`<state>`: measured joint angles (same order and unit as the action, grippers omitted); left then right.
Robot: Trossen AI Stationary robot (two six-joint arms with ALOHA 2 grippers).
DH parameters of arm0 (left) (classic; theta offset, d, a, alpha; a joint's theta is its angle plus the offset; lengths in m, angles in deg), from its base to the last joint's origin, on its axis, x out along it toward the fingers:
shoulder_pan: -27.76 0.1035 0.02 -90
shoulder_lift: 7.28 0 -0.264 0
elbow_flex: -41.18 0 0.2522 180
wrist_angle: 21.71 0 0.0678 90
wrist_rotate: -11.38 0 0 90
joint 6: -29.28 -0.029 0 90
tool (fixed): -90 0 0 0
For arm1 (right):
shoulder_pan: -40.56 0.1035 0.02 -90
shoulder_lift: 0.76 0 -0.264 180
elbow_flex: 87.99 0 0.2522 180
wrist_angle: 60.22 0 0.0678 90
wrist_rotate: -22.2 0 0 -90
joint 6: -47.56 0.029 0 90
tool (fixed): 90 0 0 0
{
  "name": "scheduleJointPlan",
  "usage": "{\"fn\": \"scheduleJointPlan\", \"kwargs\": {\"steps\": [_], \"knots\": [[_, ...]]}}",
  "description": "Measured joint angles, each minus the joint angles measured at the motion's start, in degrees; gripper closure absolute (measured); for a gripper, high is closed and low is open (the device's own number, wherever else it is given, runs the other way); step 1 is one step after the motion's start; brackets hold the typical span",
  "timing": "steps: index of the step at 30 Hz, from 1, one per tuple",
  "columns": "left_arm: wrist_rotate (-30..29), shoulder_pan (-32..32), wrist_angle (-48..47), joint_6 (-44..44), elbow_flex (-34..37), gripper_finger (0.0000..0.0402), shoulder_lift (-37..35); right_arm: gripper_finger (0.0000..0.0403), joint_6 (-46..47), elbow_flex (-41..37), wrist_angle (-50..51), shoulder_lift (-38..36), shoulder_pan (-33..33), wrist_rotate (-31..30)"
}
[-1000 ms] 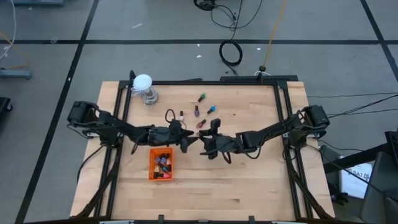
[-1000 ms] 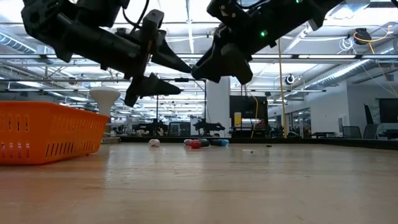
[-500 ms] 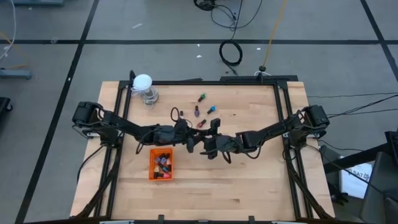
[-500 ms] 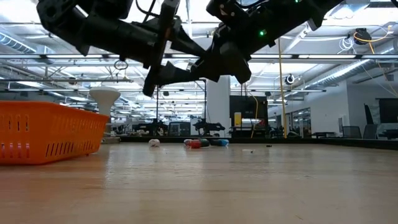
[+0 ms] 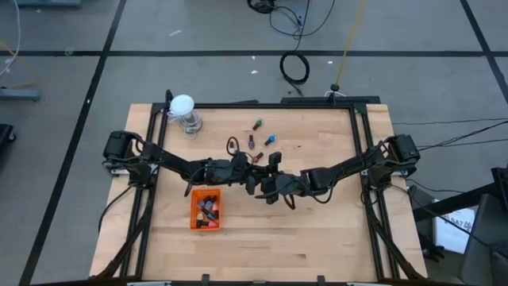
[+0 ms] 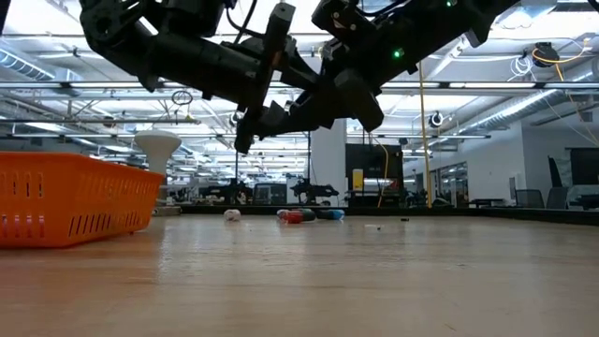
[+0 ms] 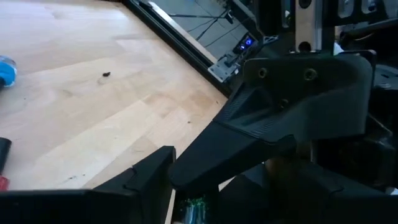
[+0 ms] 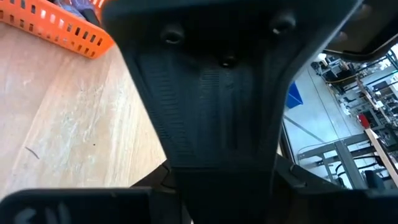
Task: Pick & Place Nail Polish
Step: Put the dark green nail color bottle into the orange bin
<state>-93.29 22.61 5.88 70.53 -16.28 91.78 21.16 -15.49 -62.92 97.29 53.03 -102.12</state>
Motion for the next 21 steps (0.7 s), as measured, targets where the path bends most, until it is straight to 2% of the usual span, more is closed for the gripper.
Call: {"fn": "scheduleJointPlan", "kwargs": {"steps": [4,11,16,18,21], "knots": [[0.1,0.3,-0.5,-0.1,0.0,0.0209,-0.4,0.0295,0.2,0.0,0.0,-0.1,0.0,-0.1],[2.6,0.5,-1.3,-0.1,0.2,0.0340,-0.4,0.0295,-0.3,0.0,0.7,-0.1,0.1,-0.3],[4.4,1.3,-1.1,-1.7,0.2,0.0341,-0.4,0.0284,2.3,0.1,2.6,-0.1,0.3,-0.5],[7.4,2.3,-1.8,-3.3,0.2,0.0350,-0.7,0.0252,6.5,0.3,3.8,-0.1,0.7,-1.1],[9.8,3.8,-2.7,-4.8,0.2,0.0350,-1.8,0.0199,11.9,0.3,6.2,-0.3,2.0,-6.3]]}}
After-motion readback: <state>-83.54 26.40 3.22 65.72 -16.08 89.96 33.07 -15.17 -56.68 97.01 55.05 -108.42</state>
